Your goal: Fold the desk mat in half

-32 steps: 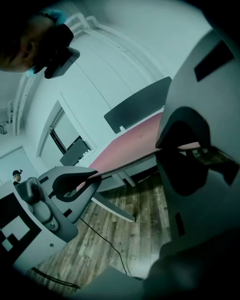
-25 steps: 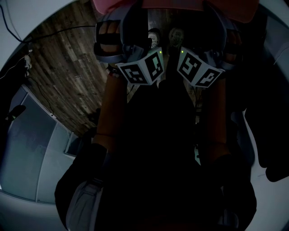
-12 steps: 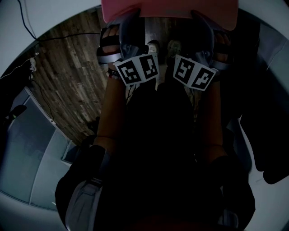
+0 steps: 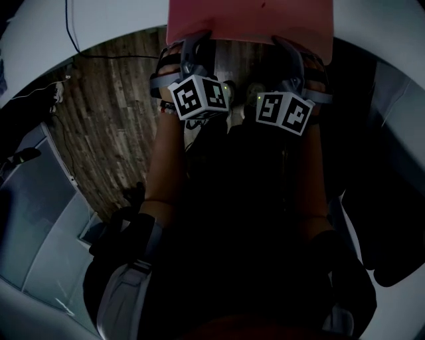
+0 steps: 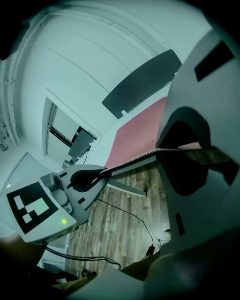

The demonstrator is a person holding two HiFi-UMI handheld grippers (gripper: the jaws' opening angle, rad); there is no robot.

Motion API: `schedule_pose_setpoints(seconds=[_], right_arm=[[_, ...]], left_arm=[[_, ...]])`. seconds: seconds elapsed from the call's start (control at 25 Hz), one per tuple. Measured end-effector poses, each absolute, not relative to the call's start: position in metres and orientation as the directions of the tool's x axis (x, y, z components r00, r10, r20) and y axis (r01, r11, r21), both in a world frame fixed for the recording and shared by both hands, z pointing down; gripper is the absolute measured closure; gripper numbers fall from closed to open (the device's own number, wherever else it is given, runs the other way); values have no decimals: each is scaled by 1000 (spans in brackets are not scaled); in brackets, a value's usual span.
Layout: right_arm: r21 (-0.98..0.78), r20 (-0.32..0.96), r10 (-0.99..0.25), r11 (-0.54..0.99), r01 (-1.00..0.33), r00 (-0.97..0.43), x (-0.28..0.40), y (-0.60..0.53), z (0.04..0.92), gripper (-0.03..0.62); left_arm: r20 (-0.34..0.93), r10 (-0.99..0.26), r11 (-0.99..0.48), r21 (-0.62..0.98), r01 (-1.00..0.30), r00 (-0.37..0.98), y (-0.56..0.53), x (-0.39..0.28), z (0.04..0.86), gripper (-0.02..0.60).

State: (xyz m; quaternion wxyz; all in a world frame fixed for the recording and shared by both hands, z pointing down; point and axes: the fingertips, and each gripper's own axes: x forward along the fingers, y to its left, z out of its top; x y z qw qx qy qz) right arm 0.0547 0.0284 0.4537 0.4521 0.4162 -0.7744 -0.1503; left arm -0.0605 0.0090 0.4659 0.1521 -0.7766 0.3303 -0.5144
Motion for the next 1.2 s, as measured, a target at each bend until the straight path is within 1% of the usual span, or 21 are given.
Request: schedule_pose_setpoints(seconds=[0.24,0.56,0.76,1.2], right_arm=[[558,606,-740,656,-508,-291,51,18,434,554],[493,642,-695,697,-520,-322,54,5,413,554],[516,650,-700,693,-504,-297,51,-5,403,554],[570,617,-757,618,-541,-214,49,-59,375,554]], left_arm=[[726,-641,-755,-536,-378,251,2,-64,450,554],[750,-600,-789,-498,-361,278,-6,-60,427,554],[751,-587,-800,-480,-361,302,-16,-63,420,554],[714,-580,-815,-492,-307,392,-72,-64,400,554]])
